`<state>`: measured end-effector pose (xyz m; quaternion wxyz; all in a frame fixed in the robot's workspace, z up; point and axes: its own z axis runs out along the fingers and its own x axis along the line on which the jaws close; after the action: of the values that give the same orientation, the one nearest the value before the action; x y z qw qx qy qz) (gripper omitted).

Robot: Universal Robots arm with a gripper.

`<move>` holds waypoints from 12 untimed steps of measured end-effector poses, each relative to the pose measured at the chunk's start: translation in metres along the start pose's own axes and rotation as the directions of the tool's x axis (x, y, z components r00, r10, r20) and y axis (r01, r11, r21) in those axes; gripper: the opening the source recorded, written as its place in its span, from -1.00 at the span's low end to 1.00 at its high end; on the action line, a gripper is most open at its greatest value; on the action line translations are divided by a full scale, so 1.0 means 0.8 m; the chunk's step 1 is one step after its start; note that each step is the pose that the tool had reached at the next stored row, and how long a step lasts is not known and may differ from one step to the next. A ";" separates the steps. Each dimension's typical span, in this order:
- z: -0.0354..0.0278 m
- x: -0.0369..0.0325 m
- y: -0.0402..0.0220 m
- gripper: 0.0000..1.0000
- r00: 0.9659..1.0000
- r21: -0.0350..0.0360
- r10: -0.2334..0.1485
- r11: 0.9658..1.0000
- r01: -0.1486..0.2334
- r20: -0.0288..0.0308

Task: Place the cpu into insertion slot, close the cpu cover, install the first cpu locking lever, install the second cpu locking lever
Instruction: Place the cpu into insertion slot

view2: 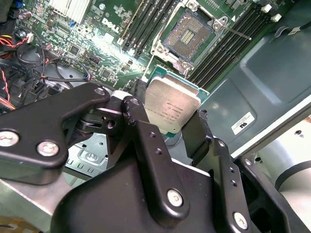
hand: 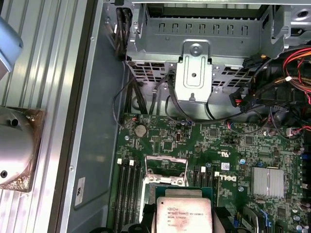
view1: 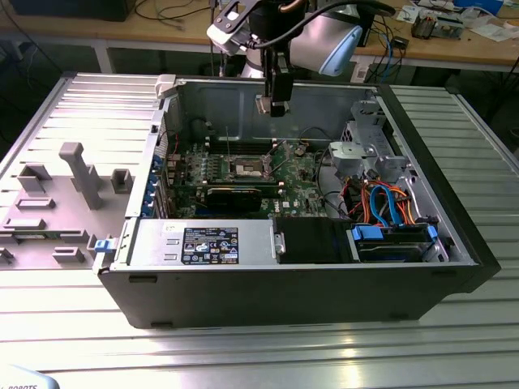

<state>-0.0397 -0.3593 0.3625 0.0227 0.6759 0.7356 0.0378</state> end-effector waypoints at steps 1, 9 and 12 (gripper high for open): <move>0.0000 0.0000 0.0000 0.08 1.000 0.000 0.001 1.000 -0.001 0.000; 0.0000 0.0000 0.0000 0.08 1.000 0.000 0.008 1.000 -0.008 0.001; 0.0000 0.0000 0.0000 0.08 1.000 0.000 0.011 1.000 -0.011 0.001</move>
<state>-0.0397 -0.3593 0.3625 0.0229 0.6799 0.7320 0.0376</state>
